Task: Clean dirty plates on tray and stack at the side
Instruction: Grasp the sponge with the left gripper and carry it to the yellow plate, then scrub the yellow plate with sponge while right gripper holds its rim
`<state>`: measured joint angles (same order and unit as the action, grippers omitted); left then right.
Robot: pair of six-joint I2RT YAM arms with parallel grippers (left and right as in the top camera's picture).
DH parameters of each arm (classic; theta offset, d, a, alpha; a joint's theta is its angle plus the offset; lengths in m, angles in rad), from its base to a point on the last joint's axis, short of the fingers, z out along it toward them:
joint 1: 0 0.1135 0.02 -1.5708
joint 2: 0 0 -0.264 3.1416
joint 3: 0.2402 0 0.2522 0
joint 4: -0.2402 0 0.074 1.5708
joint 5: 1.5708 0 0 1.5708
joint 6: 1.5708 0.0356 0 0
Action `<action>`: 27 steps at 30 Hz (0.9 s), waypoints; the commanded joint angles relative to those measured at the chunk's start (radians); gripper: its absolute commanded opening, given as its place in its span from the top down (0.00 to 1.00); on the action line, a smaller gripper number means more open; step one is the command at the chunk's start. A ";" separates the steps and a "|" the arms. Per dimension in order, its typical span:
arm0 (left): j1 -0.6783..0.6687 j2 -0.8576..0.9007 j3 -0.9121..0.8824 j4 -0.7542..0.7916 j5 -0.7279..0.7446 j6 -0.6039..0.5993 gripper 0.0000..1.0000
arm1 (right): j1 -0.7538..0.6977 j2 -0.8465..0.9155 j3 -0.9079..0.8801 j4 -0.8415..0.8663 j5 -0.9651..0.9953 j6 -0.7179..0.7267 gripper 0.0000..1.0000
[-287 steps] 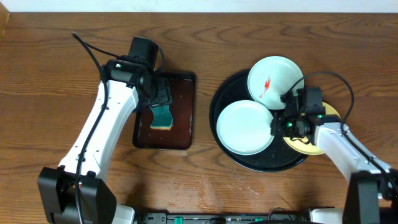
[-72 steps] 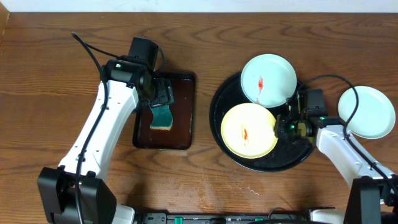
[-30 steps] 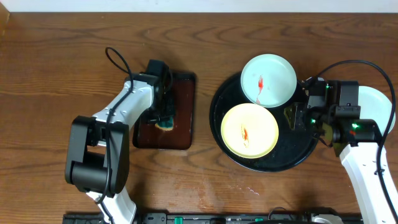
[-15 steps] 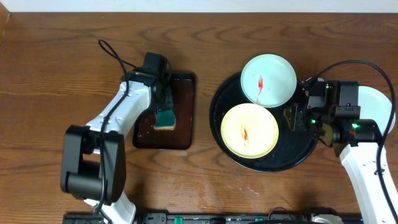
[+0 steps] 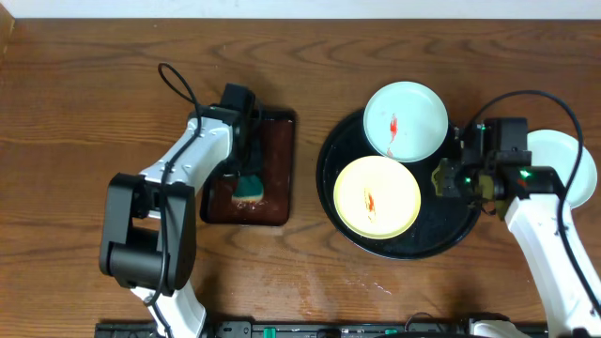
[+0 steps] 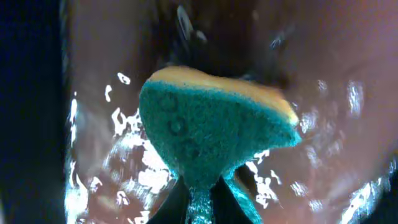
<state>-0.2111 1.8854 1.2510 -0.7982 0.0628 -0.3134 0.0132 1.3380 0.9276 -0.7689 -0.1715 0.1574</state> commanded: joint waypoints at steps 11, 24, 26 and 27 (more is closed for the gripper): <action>-0.157 -0.247 0.161 -0.070 0.093 -0.012 0.93 | -0.037 0.264 0.006 0.063 -0.268 -0.215 0.66; -0.441 -0.106 0.160 0.117 0.232 -0.225 0.92 | -0.024 0.431 0.006 0.162 -0.196 -0.150 0.99; -0.465 -0.070 0.160 0.149 0.263 -0.254 0.93 | -0.025 0.431 0.006 0.164 -0.196 -0.133 0.99; -0.476 -0.053 0.160 0.162 0.275 -0.268 0.93 | -0.024 0.427 0.006 0.164 -0.195 -0.122 0.99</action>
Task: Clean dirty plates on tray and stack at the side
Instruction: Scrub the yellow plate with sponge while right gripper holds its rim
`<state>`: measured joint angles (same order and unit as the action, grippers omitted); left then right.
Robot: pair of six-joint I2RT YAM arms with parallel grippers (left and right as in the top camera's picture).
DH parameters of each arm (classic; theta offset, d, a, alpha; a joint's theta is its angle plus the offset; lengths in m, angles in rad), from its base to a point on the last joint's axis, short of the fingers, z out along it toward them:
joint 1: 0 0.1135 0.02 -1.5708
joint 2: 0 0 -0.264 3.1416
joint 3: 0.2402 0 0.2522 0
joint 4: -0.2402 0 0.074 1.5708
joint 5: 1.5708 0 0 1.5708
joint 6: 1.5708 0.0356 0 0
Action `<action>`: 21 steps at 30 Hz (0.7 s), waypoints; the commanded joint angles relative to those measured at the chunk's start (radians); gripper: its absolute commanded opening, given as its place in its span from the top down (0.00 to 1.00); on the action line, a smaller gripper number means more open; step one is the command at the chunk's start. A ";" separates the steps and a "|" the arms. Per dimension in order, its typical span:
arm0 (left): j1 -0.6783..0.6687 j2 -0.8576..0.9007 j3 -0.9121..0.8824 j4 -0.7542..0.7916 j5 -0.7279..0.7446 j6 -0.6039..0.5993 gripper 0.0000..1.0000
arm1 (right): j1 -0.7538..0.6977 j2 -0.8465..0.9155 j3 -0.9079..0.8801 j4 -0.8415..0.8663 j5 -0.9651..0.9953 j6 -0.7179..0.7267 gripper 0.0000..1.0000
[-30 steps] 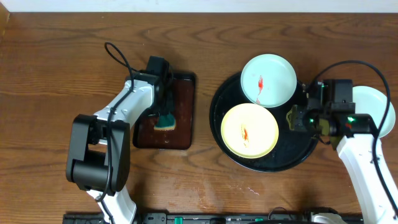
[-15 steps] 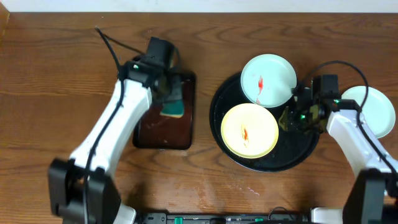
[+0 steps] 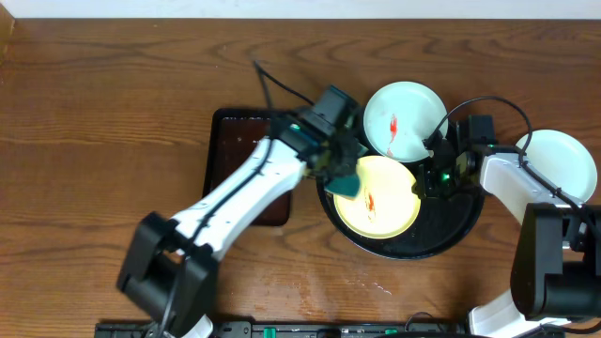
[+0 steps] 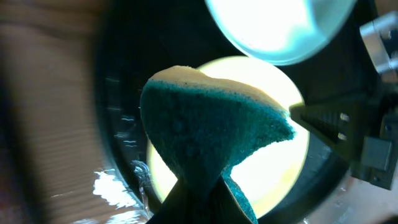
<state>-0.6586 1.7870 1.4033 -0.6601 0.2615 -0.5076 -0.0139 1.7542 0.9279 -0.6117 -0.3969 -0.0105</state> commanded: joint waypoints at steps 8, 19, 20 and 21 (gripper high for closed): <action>-0.101 0.205 0.008 0.130 0.141 -0.149 0.93 | 0.003 0.009 0.006 0.006 0.058 0.134 0.99; -0.103 0.324 0.020 0.018 -0.345 -0.142 0.93 | 0.003 0.009 0.006 -0.001 0.057 0.129 0.99; -0.103 0.324 0.028 -0.014 -0.412 -0.142 0.93 | 0.003 0.009 0.006 -0.001 0.057 0.129 0.99; -0.103 0.324 0.035 -0.040 -0.467 -0.142 0.93 | 0.003 0.009 0.006 0.000 0.057 0.129 0.99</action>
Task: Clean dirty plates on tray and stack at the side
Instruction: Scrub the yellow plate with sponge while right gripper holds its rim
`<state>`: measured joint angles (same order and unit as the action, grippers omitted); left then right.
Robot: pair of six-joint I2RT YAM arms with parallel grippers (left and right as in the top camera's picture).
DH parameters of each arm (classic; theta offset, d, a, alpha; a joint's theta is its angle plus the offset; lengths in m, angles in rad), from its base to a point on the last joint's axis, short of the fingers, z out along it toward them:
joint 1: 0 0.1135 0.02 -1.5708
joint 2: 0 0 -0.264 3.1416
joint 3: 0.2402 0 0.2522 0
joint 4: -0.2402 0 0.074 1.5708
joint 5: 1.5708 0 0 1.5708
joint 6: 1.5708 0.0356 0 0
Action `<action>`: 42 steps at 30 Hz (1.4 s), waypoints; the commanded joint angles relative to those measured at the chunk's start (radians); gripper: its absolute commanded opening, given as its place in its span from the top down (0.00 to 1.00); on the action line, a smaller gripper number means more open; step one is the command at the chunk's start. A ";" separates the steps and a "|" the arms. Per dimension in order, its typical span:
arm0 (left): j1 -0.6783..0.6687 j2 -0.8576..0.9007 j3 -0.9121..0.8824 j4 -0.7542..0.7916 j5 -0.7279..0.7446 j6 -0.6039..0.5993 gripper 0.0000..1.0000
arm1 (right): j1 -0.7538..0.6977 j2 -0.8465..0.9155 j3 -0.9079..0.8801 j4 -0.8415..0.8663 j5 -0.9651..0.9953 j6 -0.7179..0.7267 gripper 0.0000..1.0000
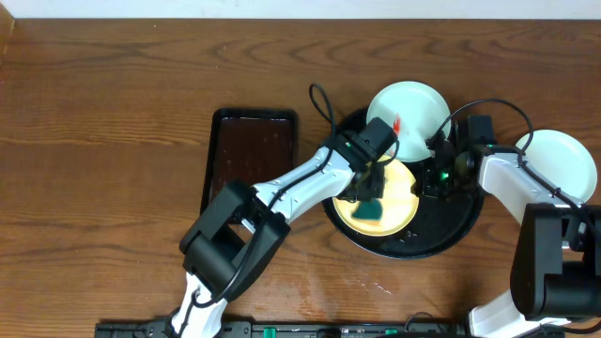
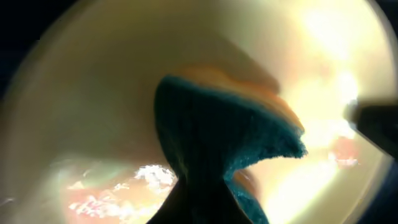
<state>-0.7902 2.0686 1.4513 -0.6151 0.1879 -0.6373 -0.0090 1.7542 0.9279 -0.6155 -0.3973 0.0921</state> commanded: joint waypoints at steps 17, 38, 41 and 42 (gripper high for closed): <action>0.024 0.071 0.003 0.138 0.173 0.060 0.93 | -0.002 0.009 0.006 -0.002 0.079 0.023 0.99; 0.035 0.094 0.014 -0.019 0.373 0.188 0.93 | -0.002 0.009 0.006 -0.005 0.079 0.023 0.99; 0.074 0.080 0.014 -0.060 0.129 0.110 0.93 | -0.002 0.009 0.006 -0.007 0.079 0.023 0.99; 0.089 0.076 0.014 -0.072 0.038 0.085 0.92 | -0.002 0.009 0.006 -0.008 0.079 0.023 0.99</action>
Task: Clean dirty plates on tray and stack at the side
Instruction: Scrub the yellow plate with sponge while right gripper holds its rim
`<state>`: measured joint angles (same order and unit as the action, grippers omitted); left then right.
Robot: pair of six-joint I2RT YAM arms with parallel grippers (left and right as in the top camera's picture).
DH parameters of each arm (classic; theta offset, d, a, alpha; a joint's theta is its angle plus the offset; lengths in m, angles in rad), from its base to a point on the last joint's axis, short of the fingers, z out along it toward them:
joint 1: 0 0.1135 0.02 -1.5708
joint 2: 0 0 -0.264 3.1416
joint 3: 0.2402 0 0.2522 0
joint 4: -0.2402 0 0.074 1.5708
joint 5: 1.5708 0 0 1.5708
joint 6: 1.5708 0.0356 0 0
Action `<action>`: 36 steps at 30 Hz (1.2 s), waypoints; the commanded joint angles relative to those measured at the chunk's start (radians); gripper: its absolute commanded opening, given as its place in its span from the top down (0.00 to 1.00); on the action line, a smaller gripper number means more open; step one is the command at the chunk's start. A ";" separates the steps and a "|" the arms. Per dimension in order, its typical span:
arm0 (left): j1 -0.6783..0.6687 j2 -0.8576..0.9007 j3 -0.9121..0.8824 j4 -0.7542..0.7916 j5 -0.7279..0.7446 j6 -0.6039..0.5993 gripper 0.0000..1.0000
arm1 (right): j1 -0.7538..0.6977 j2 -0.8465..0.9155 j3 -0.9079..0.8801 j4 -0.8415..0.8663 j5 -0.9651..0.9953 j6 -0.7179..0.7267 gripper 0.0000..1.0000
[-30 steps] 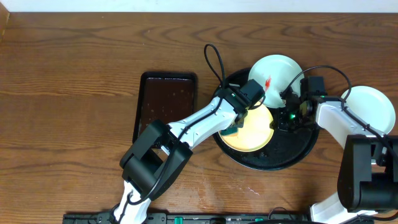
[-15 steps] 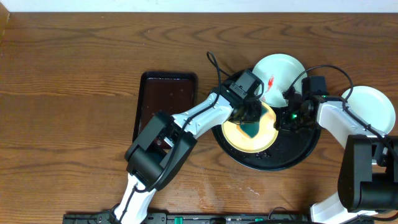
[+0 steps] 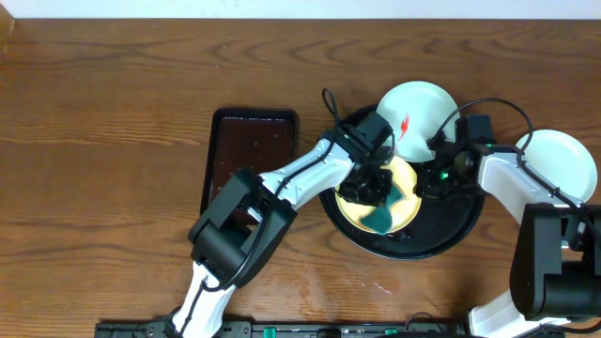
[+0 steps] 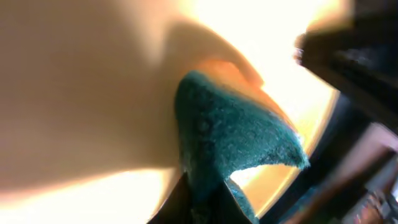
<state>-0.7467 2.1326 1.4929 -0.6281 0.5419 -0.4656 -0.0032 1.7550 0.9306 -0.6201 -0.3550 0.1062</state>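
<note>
A yellow plate point(image 3: 399, 178) lies on the round black tray point(image 3: 451, 230). My left gripper point(image 3: 377, 201) point(image 4: 202, 200) is shut on a teal and yellow sponge point(image 3: 380, 221) point(image 4: 230, 137), which presses on the plate's front part. The plate fills the left wrist view point(image 4: 81, 93). My right gripper point(image 3: 436, 176) sits at the plate's right rim; whether it clamps the rim does not show. It appears as a dark shape point(image 4: 345, 53) in the left wrist view. A pale plate with a red smear point(image 3: 418, 111) rests at the tray's far edge.
A white plate point(image 3: 562, 161) sits on the table to the right of the black tray. A brown rectangular tray of water point(image 3: 246, 160) lies to the left. The left arm stretches from the front across the tray's left side.
The sponge has shifted on the yellow plate toward its front right part, closer to my right gripper. The pale plate sits slightly farther right. The right arm has kept its place.
First my left gripper held the sponge in the brown water tray, with a red stain on the yellow plate. Then the sponge hung above the plate's left edge while my right gripper reached its right rim. Since then the sponge has been on the plate, at two spots.
</note>
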 commanded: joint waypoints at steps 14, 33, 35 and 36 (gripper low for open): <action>0.106 0.008 0.016 -0.114 -0.645 -0.112 0.93 | -0.008 0.008 0.003 -0.005 0.060 0.008 0.99; -0.072 0.092 0.017 0.126 0.015 0.163 0.92 | -0.008 0.008 0.003 -0.005 0.060 0.009 0.99; -0.085 0.092 0.017 0.126 0.015 0.192 0.92 | -0.008 0.008 0.003 -0.005 0.060 0.009 0.99; -0.089 0.092 0.017 0.125 0.015 0.202 0.92 | -0.008 0.008 0.003 -0.005 0.060 0.009 0.99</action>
<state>-0.7822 2.1624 1.5234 -0.4885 0.4690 -0.3542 -0.0036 1.7554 0.9367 -0.6224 -0.3283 0.1211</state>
